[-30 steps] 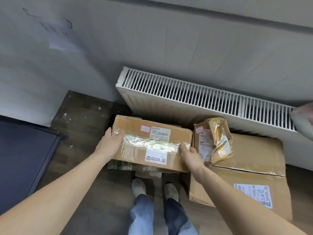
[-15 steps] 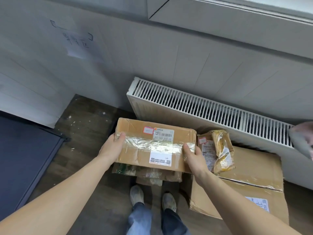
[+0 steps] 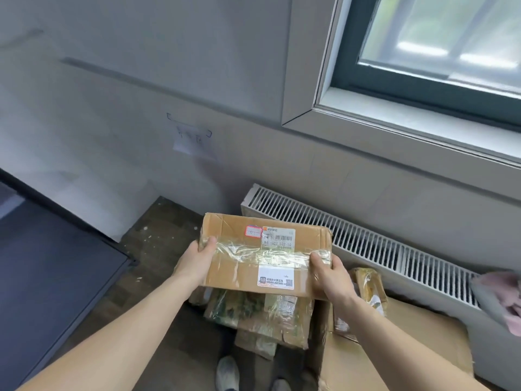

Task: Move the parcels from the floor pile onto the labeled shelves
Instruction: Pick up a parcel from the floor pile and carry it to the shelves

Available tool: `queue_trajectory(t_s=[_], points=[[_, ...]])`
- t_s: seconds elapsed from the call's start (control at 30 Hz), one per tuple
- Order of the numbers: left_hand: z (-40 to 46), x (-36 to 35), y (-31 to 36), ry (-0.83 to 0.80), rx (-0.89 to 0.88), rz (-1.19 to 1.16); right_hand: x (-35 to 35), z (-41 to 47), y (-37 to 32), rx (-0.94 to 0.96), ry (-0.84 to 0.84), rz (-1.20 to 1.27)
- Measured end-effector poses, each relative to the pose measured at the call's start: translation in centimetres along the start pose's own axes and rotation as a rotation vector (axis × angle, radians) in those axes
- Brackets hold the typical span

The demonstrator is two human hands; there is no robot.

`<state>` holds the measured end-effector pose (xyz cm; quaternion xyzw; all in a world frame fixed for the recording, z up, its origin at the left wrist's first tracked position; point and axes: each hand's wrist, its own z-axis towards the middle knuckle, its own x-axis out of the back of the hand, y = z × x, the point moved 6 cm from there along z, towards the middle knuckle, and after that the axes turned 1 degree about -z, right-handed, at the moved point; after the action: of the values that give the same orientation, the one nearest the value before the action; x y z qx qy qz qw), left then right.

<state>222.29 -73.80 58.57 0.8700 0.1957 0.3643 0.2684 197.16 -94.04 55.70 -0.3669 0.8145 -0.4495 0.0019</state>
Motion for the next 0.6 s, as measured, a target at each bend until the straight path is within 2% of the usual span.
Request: queue_trajectory(t_s=[0.6], points=[[-7.6, 6.2, 2.4, 0.115, -0.076, -0.093, 1.8, -6.8, -7.2, 0.274, 0.023, -0.037]])
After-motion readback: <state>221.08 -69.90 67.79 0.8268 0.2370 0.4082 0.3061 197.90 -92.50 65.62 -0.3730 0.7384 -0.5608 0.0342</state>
